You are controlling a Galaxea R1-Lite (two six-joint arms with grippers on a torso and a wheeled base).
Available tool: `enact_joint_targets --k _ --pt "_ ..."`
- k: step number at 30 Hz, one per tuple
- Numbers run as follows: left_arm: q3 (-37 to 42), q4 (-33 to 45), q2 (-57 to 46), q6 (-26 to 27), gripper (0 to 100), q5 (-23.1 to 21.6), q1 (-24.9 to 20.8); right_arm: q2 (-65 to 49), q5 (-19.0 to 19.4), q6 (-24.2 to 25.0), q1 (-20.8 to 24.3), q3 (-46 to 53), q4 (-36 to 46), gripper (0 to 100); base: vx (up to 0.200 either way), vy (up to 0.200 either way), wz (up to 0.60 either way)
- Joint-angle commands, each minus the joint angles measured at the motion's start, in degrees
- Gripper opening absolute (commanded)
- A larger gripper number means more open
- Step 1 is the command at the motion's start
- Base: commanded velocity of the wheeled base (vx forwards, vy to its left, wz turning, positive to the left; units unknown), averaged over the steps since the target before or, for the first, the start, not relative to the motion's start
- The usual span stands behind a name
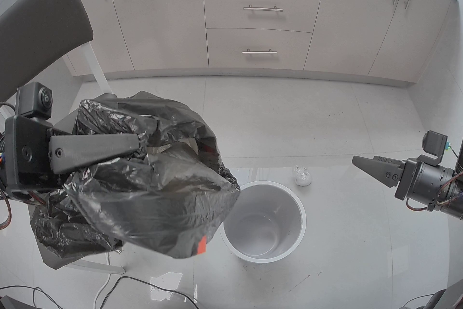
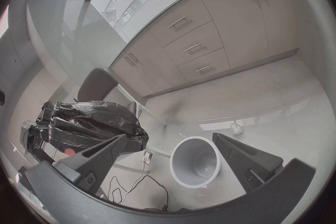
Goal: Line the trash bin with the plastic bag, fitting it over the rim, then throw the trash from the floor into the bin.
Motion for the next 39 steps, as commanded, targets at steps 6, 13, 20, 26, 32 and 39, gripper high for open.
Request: enact_joint_targets --k 6,13,20,26,32,39 --pt "-1.23 -11.16 4.79 -0.17 0 -9.27 -7.13 10.17 0.04 -1.38 2.44 -1.65 -3.19 100 0.000 0.000 0.00" --pt "-2.73 -14.32 5.67 -0.26 0 -13.40 -9.33 13.95 2.85 -1.03 2.88 -1.91 -6.09 100 0.000 0.000 0.00" --pt "-2.73 -14.32 4.26 -0.35 0 -13.57 -9.60 16.85 9.88 -0.94 4.73 -2.18 -6.09 100 0.000 0.000 0.00" --pt "-2.81 -14.32 3.56 -0.43 0 -13.57 -9.86 19.75 10.41 -1.38 7.28 -2.18 -6.09 100 0.000 0.000 0.00" --pt "-2.11 -14.32 3.29 -0.43 0 -13.48 -10.83 23.18 10.41 -1.46 10.35 -5.16 -6.18 100 0.000 0.000 0.00" --pt "-0.44 -14.32 2.15 -0.35 0 -13.48 -12.06 25.72 10.15 -1.64 13.17 -9.56 -6.00 100 0.000 0.000 0.00"
